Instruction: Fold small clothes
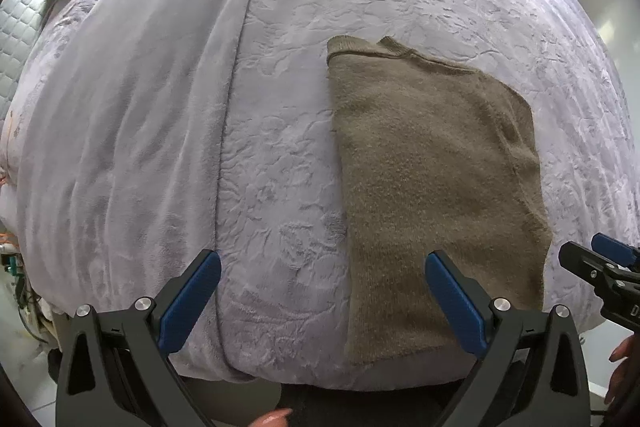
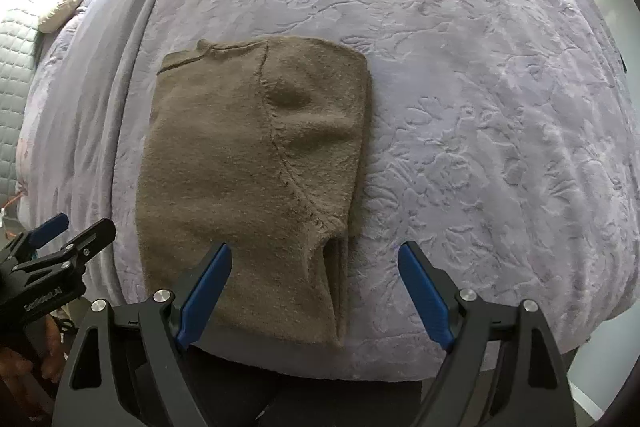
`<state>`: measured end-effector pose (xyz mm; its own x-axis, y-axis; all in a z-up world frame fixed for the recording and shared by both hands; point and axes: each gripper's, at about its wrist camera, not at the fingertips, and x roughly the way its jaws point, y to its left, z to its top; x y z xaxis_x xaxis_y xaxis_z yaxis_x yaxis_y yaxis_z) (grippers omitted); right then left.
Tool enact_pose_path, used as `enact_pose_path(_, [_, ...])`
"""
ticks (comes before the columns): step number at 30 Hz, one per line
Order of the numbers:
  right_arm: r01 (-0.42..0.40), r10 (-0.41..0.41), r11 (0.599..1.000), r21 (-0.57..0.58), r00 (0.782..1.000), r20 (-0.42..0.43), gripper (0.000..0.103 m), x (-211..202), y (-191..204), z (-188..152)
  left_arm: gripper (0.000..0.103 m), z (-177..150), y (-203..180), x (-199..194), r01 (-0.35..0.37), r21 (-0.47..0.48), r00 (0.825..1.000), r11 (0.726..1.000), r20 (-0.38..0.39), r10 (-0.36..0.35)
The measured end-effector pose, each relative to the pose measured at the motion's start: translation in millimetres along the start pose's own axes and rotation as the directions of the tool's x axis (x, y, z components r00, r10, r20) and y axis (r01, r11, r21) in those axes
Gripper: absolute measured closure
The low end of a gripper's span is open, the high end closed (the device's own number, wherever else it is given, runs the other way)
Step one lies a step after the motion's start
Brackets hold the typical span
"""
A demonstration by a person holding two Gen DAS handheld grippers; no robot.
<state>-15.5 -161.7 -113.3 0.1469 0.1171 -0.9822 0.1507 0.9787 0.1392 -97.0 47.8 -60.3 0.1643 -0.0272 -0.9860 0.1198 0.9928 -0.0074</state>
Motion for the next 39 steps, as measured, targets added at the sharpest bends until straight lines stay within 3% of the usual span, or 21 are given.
enact_pose_path(4, [0.031,-0.031,0.999,0.012,0.999,-0.017,0.016,0.3,-0.4,-1.1,0.001,0.5,0.8,-1.8,-0.011,0.001,1.0,1.0,0.004,0.011])
enact_pose_path(39, [0.034,-0.03,0.998,0.05,0.997,-0.065,0.016,10.6,-0.9,1.6,0.001,-0.5,-3.4,-7.9,-0.03,0.026,1.0,0.999,-0.001,0.03])
